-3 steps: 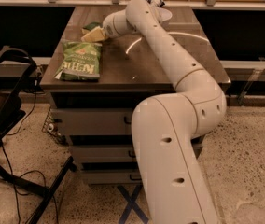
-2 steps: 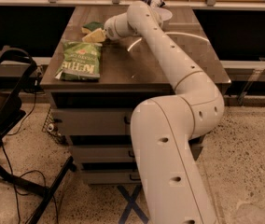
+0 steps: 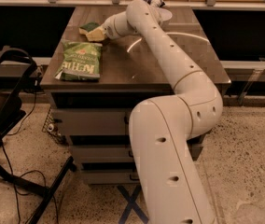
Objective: Pick sponge
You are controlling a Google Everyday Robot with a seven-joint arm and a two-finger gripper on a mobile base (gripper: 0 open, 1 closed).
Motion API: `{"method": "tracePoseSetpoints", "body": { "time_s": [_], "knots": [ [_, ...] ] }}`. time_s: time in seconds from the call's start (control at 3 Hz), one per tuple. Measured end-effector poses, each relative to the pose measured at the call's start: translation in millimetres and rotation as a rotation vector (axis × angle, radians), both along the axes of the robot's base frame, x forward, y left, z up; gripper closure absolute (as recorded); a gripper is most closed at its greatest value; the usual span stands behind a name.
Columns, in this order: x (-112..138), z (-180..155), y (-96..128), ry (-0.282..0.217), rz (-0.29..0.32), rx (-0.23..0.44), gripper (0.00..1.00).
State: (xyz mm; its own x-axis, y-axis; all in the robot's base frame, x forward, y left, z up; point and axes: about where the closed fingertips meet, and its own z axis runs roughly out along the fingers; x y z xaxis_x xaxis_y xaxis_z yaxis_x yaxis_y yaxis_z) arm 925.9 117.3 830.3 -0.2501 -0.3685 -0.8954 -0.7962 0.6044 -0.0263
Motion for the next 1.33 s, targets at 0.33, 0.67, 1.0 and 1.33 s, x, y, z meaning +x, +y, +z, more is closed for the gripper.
{"method": "tracePoseSetpoints", "body": {
  "time_s": [0.33, 0.67, 1.0, 1.33],
  "knots": [
    [0, 1, 0, 0.000, 0.000, 0.000, 1.00],
    [-6, 9, 8, -0.006, 0.041, 0.016, 1.00],
    [-27, 51, -19, -0.025, 0.103, 0.030, 1.00],
    [-43, 79, -48, -0.032, 0.125, 0.028, 1.00]
  ]
}}
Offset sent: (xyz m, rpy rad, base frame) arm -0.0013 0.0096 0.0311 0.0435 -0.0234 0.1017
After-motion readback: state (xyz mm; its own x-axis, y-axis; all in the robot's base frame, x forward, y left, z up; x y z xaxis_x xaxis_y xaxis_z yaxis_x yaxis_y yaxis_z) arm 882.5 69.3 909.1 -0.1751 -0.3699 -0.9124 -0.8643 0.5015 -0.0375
